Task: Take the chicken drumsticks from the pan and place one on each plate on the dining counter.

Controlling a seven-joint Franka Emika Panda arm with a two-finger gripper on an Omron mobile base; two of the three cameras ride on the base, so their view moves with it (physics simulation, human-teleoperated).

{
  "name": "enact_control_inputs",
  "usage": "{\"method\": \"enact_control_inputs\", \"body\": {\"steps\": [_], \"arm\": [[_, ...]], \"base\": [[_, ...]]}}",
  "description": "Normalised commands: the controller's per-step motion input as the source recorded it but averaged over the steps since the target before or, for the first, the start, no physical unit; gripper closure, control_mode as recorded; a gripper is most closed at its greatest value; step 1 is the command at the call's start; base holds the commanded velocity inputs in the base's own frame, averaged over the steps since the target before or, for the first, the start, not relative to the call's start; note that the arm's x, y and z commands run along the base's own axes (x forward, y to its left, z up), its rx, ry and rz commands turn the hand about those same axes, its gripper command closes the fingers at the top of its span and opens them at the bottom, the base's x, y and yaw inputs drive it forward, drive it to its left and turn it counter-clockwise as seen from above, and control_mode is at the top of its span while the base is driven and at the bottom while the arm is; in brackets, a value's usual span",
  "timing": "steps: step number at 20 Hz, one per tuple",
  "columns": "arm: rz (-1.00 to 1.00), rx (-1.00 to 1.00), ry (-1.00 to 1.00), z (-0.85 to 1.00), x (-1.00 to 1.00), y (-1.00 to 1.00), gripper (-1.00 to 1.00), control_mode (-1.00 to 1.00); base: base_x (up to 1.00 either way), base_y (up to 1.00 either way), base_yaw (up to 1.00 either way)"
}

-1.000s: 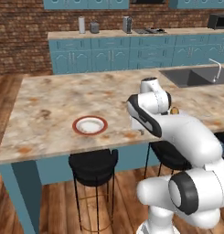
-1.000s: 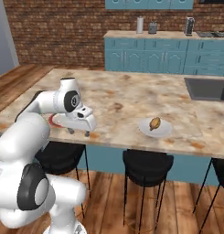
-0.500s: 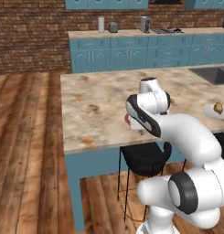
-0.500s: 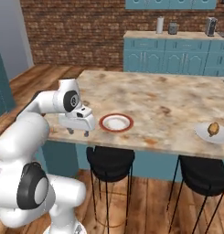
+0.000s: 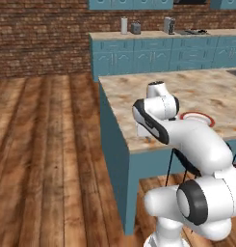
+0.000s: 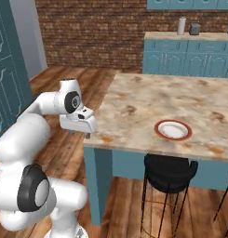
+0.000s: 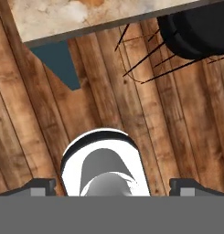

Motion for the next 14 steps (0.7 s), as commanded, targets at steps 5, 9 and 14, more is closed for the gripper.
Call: {"method": "enact_control_inputs", "body": {"steps": [5, 9, 14], "arm": [[0.0, 0.0, 0.0, 0.0, 0.0, 0.0, -1.0, 1.0], [0.0, 0.0, 0.0, 0.0, 0.0, 0.0, -1.0, 1.0], [0.0, 0.0, 0.0, 0.0, 0.0, 0.0, -1.0, 1.0]], "base": [[0.0, 1.0, -0.17], [0.26, 1.0, -0.41], [0.9, 1.0, -0.45]]}}
